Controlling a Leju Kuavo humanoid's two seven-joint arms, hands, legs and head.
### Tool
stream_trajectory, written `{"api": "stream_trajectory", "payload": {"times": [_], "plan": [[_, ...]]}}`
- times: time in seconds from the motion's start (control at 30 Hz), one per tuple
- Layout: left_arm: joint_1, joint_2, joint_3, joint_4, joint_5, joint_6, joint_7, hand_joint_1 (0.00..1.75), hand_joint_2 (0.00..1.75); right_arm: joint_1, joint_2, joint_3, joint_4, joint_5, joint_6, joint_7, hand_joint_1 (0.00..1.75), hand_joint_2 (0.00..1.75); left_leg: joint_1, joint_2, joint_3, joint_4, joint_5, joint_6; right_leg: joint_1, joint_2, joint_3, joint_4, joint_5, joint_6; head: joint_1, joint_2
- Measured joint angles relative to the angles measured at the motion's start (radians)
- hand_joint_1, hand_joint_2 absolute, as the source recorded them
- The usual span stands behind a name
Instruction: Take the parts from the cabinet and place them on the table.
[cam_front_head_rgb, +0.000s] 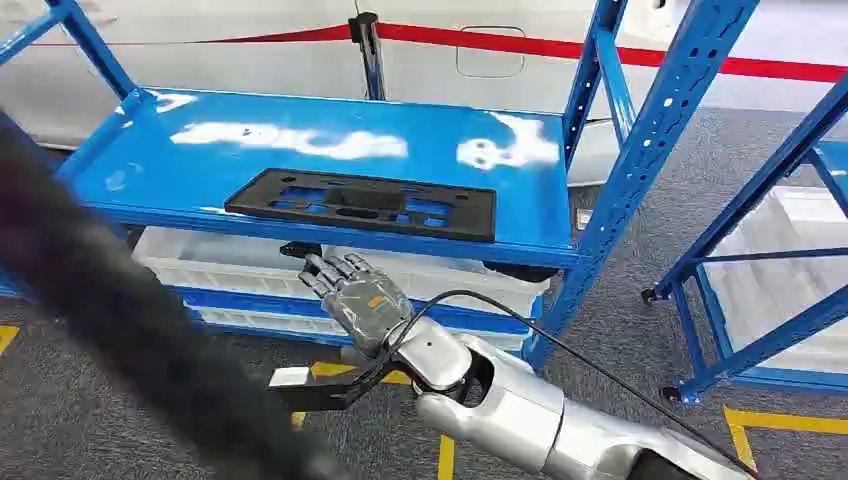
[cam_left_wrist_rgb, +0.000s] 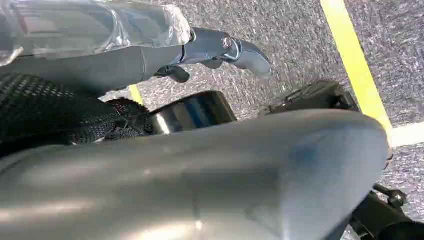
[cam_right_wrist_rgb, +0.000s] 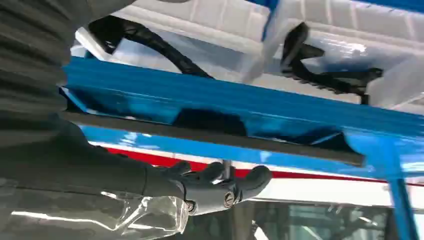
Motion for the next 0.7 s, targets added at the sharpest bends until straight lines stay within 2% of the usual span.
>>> {"api": "stream_trajectory", "payload": {"times": [0.03, 0.1, 0.13, 0.17, 0.2, 0.23, 0.3, 0.33, 0.37, 0.47, 0.5, 0.53, 0.57, 0.6, 0.63, 0.67, 0.7], "plan": [[0.001, 0.0, 0.0, 0.0, 0.0, 0.0, 0.0, 0.0, 0.0, -0.001, 0.002, -0.002, 0.005, -0.002, 0.003, 0.004, 0.0, 1.75, -0.001, 0.007, -0.012, 0.032, -0.018, -0.005, 0.0, 0.0, 0.002, 0.0, -0.003, -0.005, -0.003, 0.0], [0.0, 0.0, 0.0, 0.0, 0.0, 0.001, 0.0, 0.0, 0.0, -0.005, 0.007, -0.003, 0.026, -0.023, 0.013, 0.025, 0.0, 1.75, 0.001, 0.009, -0.099, 0.202, -0.086, -0.014, 0.001, -0.001, 0.005, 0.0, -0.007, -0.013, -0.005, 0.0], [0.0, 0.0, 0.0, 0.0, 0.0, 0.001, 0.0, 0.0, 0.0, -0.003, 0.007, -0.003, 0.036, -0.032, 0.017, 0.034, 0.0, 1.75, 0.001, 0.01, -0.144, 0.28, -0.109, -0.015, 0.002, -0.003, 0.006, 0.0, -0.01, -0.015, -0.005, 0.0], [0.0, 0.0, 0.0, 0.0, 0.0, 0.001, 0.0, 0.0, 0.0, -0.003, 0.007, -0.003, 0.044, -0.035, 0.019, 0.037, 0.0, 1.75, 0.001, 0.01, -0.174, 0.327, -0.116, -0.016, 0.003, -0.003, 0.008, 0.0, -0.012, -0.016, -0.006, 0.0], [0.0, 0.0, 0.0, 0.0, 0.003, 0.002, 0.0, 0.0, 0.0, -0.003, 0.007, -0.003, 0.051, -0.041, 0.021, 0.04, 0.0, 1.75, 0.001, 0.01, -0.184, 0.328, -0.101, -0.015, 0.004, -0.003, 0.012, 0.0, -0.014, -0.016, -0.006, 0.0], [0.0, 0.0, 0.0, 0.0, 0.006, 0.002, 0.0, 0.0, 0.0, -0.003, 0.007, -0.003, 0.056, -0.045, 0.022, 0.044, 0.0, 1.75, 0.0, 0.01, -0.165, 0.279, -0.063, -0.012, 0.004, -0.002, 0.018, 0.0, -0.018, -0.015, -0.006, 0.0], [0.0, 0.0, 0.0, 0.0, 0.006, 0.002, 0.0, 0.0, 0.0, -0.004, 0.011, -0.005, 0.062, -0.052, 0.023, 0.05, 0.0, 1.75, -0.002, 0.011, -0.089, 0.103, 0.035, 0.0, 0.004, 0.0, 0.033, 0.0, -0.027, -0.012, -0.006, 0.0], [0.001, 0.0, 0.0, 0.0, 0.006, 0.002, 0.002, 0.0, 0.0, -0.004, 0.013, -0.006, 0.067, -0.053, 0.025, 0.05, 0.0, 1.75, -0.005, 0.014, -0.061, 0.033, 0.062, 0.008, 0.005, 0.0, 0.036, -0.001, -0.031, -0.009, -0.006, 0.0], [0.0, 0.001, 0.0, 0.001, 0.008, 0.002, 0.003, 0.0, 0.0, -0.005, 0.014, -0.008, 0.071, -0.056, 0.026, 0.052, 0.0, 1.75, -0.012, 0.013, -0.042, 0.008, 0.05, 0.012, 0.013, 0.003, 0.036, 0.003, -0.036, -0.001, -0.006, 0.0], [0.002, 0.001, 0.0, 0.001, 0.011, 0.005, 0.005, 0.0, 0.0, -0.005, 0.017, -0.01, 0.078, -0.075, 0.029, 0.062, 0.0, 1.75, -0.017, 0.009, -0.046, 0.009, 0.046, 0.022, 0.008, -0.001, 0.039, -0.004, -0.04, 0.01, -0.006, 0.0], [0.002, 0.0, 0.0, 0.001, 0.011, 0.005, 0.005, 0.0, 0.0, -0.006, 0.02, -0.012, 0.078, -0.081, 0.029, 0.066, 0.0, 1.75, -0.007, 0.01, -0.036, -0.002, 0.05, 0.028, 0.014, -0.001, 0.042, -0.003, -0.046, 0.018, -0.006, 0.0], [0.002, 0.0, 0.0, 0.001, 0.011, 0.006, 0.005, 0.0, 0.0, -0.007, 0.02, -0.015, 0.08, -0.084, 0.029, 0.068, 0.0, 1.75, -0.005, 0.009, -0.028, -0.008, 0.05, 0.03, 0.011, -0.001, 0.04, 0.018, -0.06, 0.023, -0.005, 0.0], [0.002, 0.0, 0.0, 0.002, 0.012, 0.008, 0.006, 0.0, 0.0, -0.011, 0.021, -0.016, 0.081, -0.089, 0.029, 0.068, 0.0, 1.75, -0.003, 0.011, -0.024, -0.009, 0.047, 0.038, 0.01, -0.001, 0.009, 0.08, -0.093, 0.027, -0.001, 0.0], [0.002, -0.001, 0.0, 0.002, 0.012, 0.008, 0.006, 0.0, 0.0, -0.012, 0.021, -0.016, 0.082, -0.093, 0.03, 0.068, 0.0, 1.75, -0.003, 0.011, -0.021, -0.009, 0.045, 0.04, 0.01, -0.001, -0.029, 0.158, -0.127, 0.029, -0.001, 0.0], [0.002, -0.001, 0.0, 0.002, 0.013, 0.008, 0.006, 0.0, 0.0, -0.01, 0.02, -0.016, 0.085, -0.095, 0.032, 0.068, 0.0, 1.75, -0.003, 0.011, -0.018, -0.009, 0.042, 0.044, 0.009, -0.001, -0.078, 0.25, -0.162, 0.032, 0.0, 0.0], [0.003, 0.0, 0.0, 0.002, 0.013, 0.008, 0.007, 0.0, 0.0, -0.007, 0.019, -0.016, 0.089, -0.1, 0.033, 0.068, 0.0, 1.75, -0.003, 0.01, -0.016, -0.009, 0.04, 0.045, 0.008, -0.001, -0.121, 0.322, -0.18, 0.033, 0.0, 0.0], [0.004, 0.0, 0.0, 0.002, 0.013, 0.008, 0.007, 0.0, 0.0, -0.005, 0.019, -0.016, 0.091, -0.102, 0.035, 0.068, 0.0, 1.75, -0.003, 0.008, -0.011, -0.009, 0.037, 0.045, 0.007, -0.001, -0.14, 0.34, -0.167, 0.034, 0.0, 0.0]]}}
